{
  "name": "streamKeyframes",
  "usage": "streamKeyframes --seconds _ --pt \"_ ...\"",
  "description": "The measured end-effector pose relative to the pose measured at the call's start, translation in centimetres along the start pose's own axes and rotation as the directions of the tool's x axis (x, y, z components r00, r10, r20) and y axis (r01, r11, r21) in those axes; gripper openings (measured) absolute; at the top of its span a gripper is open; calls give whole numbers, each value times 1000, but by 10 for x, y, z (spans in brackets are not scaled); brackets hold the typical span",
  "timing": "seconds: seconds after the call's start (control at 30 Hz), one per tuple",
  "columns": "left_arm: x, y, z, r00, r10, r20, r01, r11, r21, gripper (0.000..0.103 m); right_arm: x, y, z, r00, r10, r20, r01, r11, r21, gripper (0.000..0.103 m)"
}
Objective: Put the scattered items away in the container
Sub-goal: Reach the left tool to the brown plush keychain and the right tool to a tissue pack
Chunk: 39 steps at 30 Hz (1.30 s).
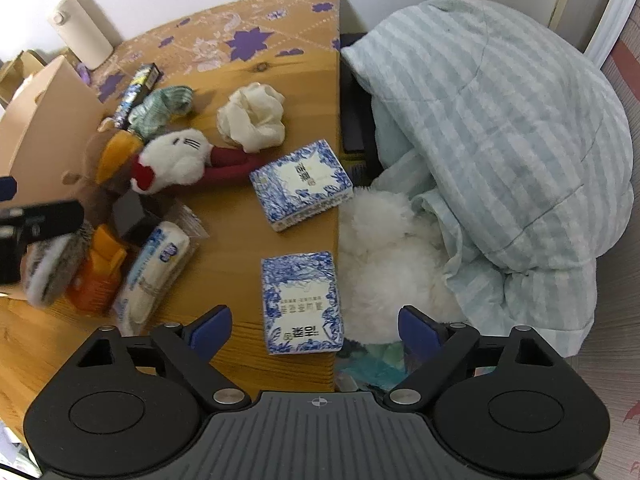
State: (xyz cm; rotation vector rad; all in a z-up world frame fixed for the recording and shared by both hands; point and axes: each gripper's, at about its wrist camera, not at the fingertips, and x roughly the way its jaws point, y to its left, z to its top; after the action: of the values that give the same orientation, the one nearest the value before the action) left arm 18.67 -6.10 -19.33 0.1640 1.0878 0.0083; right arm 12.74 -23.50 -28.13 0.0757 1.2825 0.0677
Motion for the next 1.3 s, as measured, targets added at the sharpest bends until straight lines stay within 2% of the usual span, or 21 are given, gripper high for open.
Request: streamKeyframes --seconds 0.17,0.3,0.47,0.6,1.03,1.1,1.17,1.3 --pt "27 7 7 999 37 -39 -36 999 19 87 14 0 2 1000 -1 -12 1 1000 1 89" --pt "40 14 13 997 41 -62 -39 999 35 86 22 3 4 1000 2 -27 -2 1000 -2 89" --pt "52 19 21 993 95 -77 -88 992 89 86 29 5 7 999 6 -38 -6 1000 1 89" --pt "64 22 24 987 105 -119 -95 991 94 86 34 8 9 999 12 -48 -12 1000 5 89" --pt "79 9 25 984 123 -126 -99 979 177 86 40 10 9 998 5 -62 -4 1000 20 81" --pt "79 10 25 984 124 -125 -100 979 180 84 41 11 9 998 4 -65 -2 1000 18 78" --pt "79 10 25 982 139 -128 -114 975 189 76 42 12 9 997 3 -71 -2 1000 17 75" --pt "77 11 25 980 153 -125 -127 972 196 71 42 15 8 997 9 -76 -9 1000 11 71"
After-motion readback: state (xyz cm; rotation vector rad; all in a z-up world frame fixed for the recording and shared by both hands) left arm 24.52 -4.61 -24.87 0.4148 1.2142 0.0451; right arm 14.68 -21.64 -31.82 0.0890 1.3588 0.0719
